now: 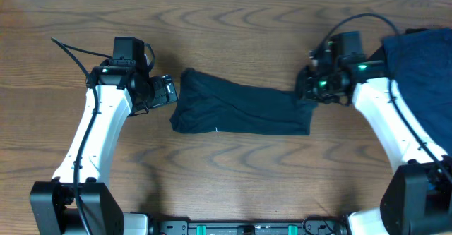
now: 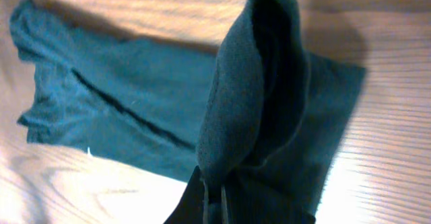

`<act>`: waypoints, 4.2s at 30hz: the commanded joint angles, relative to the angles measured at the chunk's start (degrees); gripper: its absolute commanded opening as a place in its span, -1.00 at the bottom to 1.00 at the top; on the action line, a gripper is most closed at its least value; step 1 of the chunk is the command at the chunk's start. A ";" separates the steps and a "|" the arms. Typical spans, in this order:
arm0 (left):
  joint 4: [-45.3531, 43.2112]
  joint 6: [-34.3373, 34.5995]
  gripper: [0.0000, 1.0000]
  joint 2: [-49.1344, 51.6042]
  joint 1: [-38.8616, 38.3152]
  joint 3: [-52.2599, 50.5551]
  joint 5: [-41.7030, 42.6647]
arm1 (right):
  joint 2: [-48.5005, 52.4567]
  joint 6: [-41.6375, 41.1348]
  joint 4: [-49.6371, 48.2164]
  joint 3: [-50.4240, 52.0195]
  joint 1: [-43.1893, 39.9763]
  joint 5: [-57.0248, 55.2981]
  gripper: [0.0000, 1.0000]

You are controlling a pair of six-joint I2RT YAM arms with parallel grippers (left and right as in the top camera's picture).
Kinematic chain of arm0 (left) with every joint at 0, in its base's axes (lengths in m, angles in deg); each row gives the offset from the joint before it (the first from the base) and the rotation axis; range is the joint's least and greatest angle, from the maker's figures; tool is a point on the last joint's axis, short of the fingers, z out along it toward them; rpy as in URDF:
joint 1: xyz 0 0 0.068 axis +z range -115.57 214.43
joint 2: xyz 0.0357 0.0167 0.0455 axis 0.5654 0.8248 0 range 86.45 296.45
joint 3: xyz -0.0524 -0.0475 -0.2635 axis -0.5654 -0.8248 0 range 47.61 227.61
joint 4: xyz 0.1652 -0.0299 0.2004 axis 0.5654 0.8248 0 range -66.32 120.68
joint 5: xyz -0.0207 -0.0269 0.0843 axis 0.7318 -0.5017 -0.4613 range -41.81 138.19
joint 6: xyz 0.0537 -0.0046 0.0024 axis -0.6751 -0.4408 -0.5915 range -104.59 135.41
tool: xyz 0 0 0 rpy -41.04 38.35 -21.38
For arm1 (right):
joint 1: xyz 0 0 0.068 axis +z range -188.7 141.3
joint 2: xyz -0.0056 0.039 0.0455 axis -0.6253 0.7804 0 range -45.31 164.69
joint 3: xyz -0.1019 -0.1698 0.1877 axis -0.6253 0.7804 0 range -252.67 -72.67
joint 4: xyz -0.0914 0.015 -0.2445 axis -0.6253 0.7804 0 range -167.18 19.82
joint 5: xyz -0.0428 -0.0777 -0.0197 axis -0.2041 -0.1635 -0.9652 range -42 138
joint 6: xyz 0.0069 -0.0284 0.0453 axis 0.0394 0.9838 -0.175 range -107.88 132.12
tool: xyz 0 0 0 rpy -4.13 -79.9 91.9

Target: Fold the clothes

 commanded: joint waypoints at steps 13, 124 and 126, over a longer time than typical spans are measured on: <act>0.17 0.11 0.96 0.63 0.13 -0.44 -0.44 | 13.62 -5.73 -11.50 -0.85 11.61 -0.15 -0.98; 0.17 0.11 0.96 0.63 0.13 -0.46 -0.44 | 4.42 5.49 -24.02 19.58 -2.97 1.79 -0.26; 0.17 0.11 0.96 0.63 0.13 -0.44 -0.46 | 4.42 5.49 -24.55 19.63 -2.58 1.79 -0.28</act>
